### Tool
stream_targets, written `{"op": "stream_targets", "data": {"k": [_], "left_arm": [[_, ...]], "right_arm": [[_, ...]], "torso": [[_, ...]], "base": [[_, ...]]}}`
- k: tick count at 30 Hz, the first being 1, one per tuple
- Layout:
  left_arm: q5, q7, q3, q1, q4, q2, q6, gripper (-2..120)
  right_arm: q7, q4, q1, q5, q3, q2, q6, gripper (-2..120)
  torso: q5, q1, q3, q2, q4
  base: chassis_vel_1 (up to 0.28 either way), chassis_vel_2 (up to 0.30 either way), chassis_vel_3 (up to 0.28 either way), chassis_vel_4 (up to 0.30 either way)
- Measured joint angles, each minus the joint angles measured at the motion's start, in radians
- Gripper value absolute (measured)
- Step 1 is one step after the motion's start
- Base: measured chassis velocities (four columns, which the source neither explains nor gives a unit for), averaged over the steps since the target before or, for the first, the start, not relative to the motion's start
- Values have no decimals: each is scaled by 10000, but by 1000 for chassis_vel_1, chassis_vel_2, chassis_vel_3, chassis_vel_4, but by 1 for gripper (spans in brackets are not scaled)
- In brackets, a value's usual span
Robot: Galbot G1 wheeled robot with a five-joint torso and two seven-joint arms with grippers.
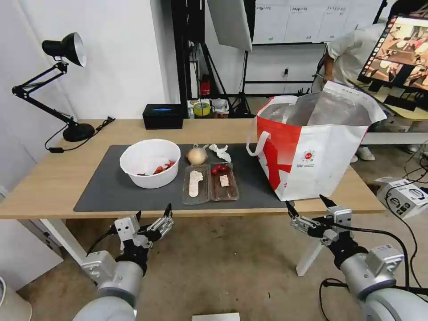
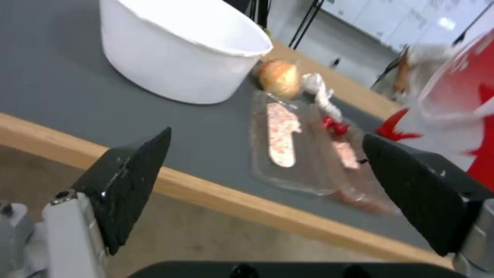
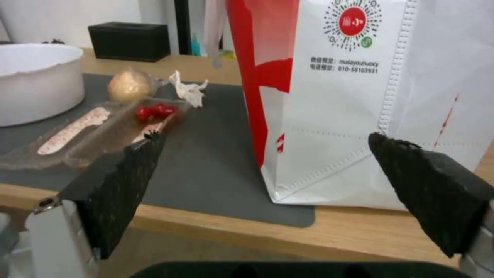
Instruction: Pick up the trash from the table and place it into the takeout bag.
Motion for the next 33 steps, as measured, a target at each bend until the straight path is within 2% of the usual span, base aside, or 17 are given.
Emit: {"op": "stream_targets", "data": {"k": [1,2,4,5,7,11,18,19,22,26,33], "left_arm": [[-185,-281,269,-100,87,-41,-291,100],[-185,-281,269,-100,87,-41,-291,100],[-540,-909,766,-321,264,-184,-669,100],[-540,-909,766,-321,264,-184,-669,100],[-842,-1367,1151,-445,406,-369,-796,100],[-1146,-1670,1472,-486,471,-493,-877,100],[-2926,-2590,1957,-749,497,-766,-1099,100],[-2926,-2590,1957,-749,497,-766,-1099,100],[-4063,-3295,2006,-985,535,-941,-1056,100],[-4715,-3619,1965,-1331,764,-973,-1097,100],[-5731,-3648,1793,-1975,1155,-1055,-1343,100]], "right_arm": [[8,13,-5,-1,-35,26,17,100],[8,13,-5,-1,-35,26,17,100],[28,23,-12,-19,-106,69,46,100],[28,23,-12,-19,-106,69,46,100],[41,25,-13,-42,-173,98,60,100],[54,21,-9,-55,-218,108,76,100],[62,-26,-41,-82,-243,116,273,100],[62,-26,-41,-82,-243,116,273,100],[61,-20,-98,-94,-177,-41,358,100],[59,-29,-125,-95,-139,-151,422,100],[59,-138,-71,-104,-226,-249,463,100]], "torso": [[0,0,-1,0,-1],[0,0,-1,0,-1],[0,0,0,0,-2],[0,0,0,0,-2],[0,0,0,0,-2],[0,-1,0,0,-1],[1,-1,0,0,-2],[1,-1,0,0,-2],[0,0,-1,0,0],[0,0,0,0,-1],[0,0,0,0,-1]], "base": [[0,0,0,0],[0,0,0,0],[0,0,0,0],[0,0,0,0],[0,0,0,0],[0,0,0,0],[0,0,0,0],[0,0,0,0],[0,0,0,0],[0,0,0,0],[0,0,0,0]]}}
